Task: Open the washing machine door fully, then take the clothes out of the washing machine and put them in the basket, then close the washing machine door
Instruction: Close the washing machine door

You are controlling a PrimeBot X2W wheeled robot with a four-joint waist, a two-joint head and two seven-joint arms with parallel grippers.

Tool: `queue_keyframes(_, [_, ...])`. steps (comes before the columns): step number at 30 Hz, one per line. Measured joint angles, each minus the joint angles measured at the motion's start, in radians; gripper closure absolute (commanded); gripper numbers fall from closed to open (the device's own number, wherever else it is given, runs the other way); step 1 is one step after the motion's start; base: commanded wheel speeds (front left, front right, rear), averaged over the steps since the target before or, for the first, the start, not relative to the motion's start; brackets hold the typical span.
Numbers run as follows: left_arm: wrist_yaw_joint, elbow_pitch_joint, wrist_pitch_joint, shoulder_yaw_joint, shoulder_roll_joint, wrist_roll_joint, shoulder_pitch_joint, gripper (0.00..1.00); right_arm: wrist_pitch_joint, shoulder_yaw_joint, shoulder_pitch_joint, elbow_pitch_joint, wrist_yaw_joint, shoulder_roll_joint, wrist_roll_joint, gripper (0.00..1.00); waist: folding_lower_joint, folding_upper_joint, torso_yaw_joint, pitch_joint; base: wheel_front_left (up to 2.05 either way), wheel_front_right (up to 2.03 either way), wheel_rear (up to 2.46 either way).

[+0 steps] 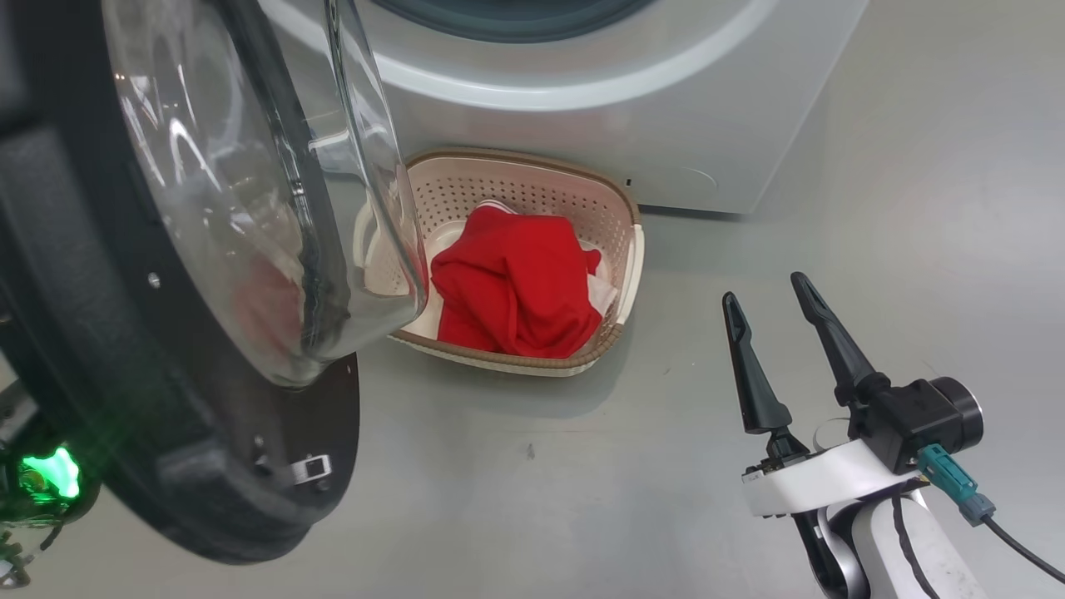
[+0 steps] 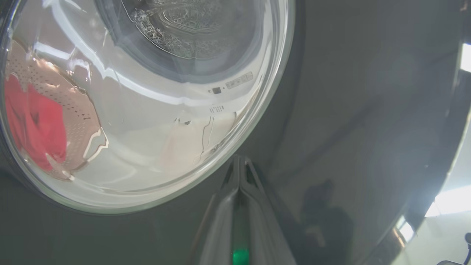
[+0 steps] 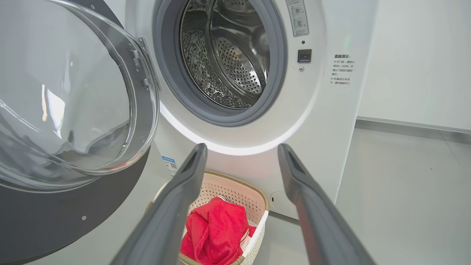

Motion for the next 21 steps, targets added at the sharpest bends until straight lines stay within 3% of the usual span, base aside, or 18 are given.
queue_keyframes(21, [-0.002,-0.097,0.033,-0.051,0.004,0.048,0.016,1.00,-0.009,0.046,-0.019,0.021,0.000,0.010,0.043,0.00,0.0000,0.0000,-0.185,0.008,0.00,0.00,0.00])
